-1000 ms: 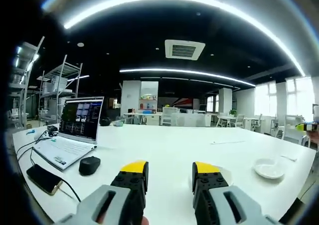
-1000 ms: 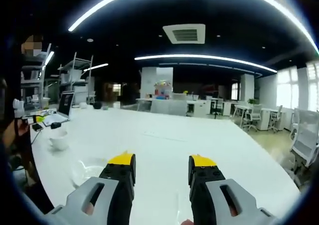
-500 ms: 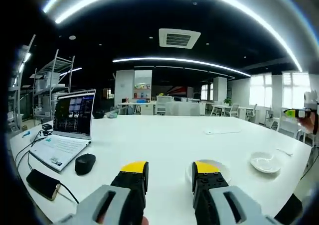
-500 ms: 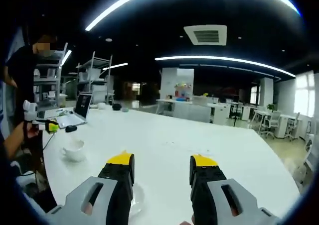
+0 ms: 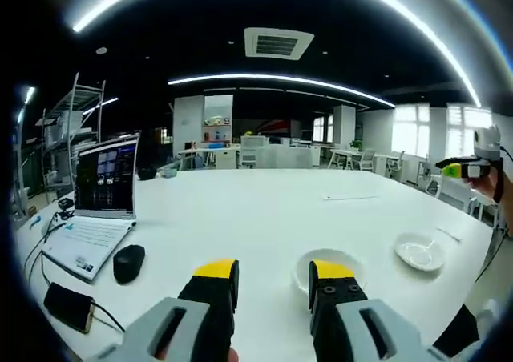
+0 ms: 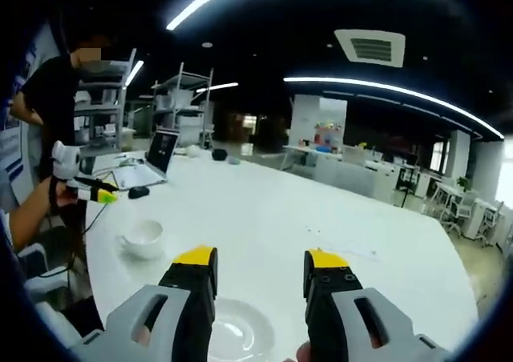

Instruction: Tidy tabletop coffee trays, cups and spoons，present forward

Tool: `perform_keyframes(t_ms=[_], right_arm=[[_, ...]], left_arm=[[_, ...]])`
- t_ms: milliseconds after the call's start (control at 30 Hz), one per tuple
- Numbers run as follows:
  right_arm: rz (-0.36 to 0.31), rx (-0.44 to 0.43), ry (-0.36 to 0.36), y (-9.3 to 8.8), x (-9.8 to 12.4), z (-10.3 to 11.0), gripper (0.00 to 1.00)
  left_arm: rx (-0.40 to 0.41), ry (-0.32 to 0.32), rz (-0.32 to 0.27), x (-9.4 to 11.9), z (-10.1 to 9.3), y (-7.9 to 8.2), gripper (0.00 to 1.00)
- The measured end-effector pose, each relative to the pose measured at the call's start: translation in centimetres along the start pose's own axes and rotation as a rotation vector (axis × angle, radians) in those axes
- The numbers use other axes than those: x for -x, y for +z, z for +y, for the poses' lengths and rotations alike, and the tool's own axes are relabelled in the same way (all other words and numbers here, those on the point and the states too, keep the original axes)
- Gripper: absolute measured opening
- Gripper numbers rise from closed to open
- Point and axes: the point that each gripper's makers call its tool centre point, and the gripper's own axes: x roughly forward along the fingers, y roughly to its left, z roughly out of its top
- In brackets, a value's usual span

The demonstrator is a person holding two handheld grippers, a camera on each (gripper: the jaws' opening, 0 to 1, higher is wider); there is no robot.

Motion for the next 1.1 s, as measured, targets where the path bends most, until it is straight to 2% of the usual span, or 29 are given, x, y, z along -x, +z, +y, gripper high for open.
perform_keyframes(t_ms=[167, 400, 467, 533, 667, 933, 1100], right_arm=[[0.025, 0.017, 0.073, 1.5, -2.2, 3.0, 0.4], [0.099, 0.028, 0.185, 1.9, -5.1, 7.1, 0.39], [0.127, 0.064, 0.216, 2.0, -6.0, 8.4, 0.39], [0.139, 0.082, 0.23, 2.2, -6.9, 9.4, 0.39], [0.185, 0.142, 0.258, 1.8, -8.5, 11.3, 0.38], [0.243, 0.175, 0.314, 1.9, -10.7, 14.2, 0.38], [0.318, 0.185, 0.35, 0.8, -12.4, 15.5, 0.37]], left_arm=[[-0.024, -0.031, 0.05, -0.5, -0.8, -0.1, 0.37], [-0.056, -0.05, 0.112, -1.3, -0.9, -0.6, 0.37], [-0.078, -0.076, 0.14, -1.4, -1.4, -0.9, 0.35], [-0.083, -0.07, 0.143, -1.6, -1.6, -0.8, 0.35], [-0.108, -0.074, 0.173, -2.0, -1.7, -0.8, 0.35], [-0.116, -0.093, 0.233, -2.2, -2.0, -1.0, 0.35], [-0.134, -0.116, 0.284, -2.6, -2.8, -1.3, 0.35]])
